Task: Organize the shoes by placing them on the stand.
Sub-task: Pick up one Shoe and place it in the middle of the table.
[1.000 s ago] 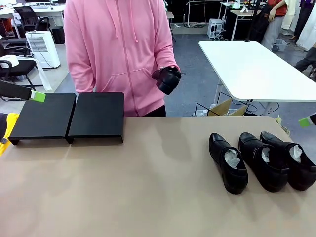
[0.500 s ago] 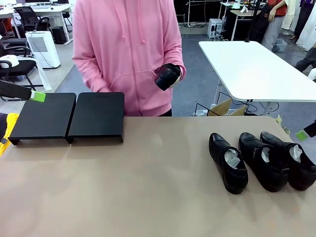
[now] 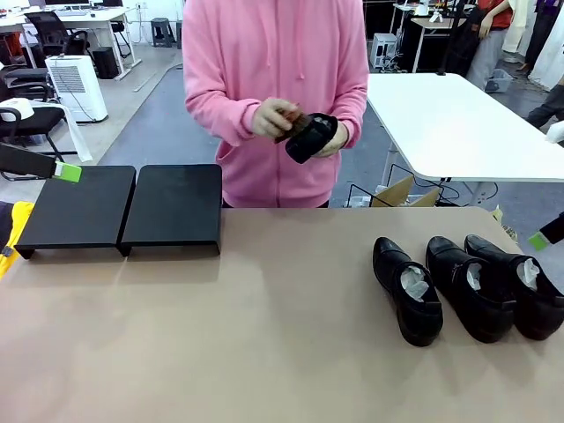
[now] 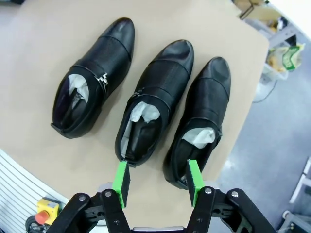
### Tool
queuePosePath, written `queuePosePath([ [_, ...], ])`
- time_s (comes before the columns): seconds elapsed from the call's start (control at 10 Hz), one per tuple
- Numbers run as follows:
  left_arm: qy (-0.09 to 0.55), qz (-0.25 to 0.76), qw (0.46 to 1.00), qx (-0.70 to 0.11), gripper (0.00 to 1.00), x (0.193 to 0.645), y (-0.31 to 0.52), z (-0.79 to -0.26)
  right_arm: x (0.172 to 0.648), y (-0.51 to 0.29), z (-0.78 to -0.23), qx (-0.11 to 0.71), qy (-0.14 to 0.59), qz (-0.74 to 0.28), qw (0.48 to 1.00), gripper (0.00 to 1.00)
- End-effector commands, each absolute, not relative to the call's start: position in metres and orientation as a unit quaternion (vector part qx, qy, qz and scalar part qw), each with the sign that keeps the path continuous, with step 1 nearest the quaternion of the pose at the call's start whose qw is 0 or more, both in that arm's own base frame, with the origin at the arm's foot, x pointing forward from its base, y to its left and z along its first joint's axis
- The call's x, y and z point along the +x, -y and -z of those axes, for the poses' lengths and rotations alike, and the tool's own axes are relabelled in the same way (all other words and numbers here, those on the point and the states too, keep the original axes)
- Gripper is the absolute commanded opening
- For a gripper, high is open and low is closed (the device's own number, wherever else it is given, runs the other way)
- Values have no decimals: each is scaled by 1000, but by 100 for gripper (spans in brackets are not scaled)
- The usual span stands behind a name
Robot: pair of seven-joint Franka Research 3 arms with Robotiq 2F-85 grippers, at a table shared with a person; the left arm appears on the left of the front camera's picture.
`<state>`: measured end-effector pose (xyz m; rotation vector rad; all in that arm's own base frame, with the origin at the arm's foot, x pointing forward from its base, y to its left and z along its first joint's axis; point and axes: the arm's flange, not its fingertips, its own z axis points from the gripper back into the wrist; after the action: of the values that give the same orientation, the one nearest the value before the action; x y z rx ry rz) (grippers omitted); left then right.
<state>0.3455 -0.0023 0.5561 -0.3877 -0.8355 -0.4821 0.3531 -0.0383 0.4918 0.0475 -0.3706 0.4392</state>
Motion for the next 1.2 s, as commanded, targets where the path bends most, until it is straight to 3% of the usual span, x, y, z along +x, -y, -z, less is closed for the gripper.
queuePosePath([
  [0.0,402,236,865,-187,100,345,1,-557,365,17,-466,-1,148,-191,971,62],
  [0.5,402,236,865,-187,100,345,1,-557,372,13,-404,-13,149,-93,984,62],
  [0.6,402,236,865,-187,100,345,1,-557,391,18,-430,8,142,-137,980,62],
  [1.1,402,236,865,-187,100,345,1,-557,398,10,-409,-13,115,-119,986,62],
])
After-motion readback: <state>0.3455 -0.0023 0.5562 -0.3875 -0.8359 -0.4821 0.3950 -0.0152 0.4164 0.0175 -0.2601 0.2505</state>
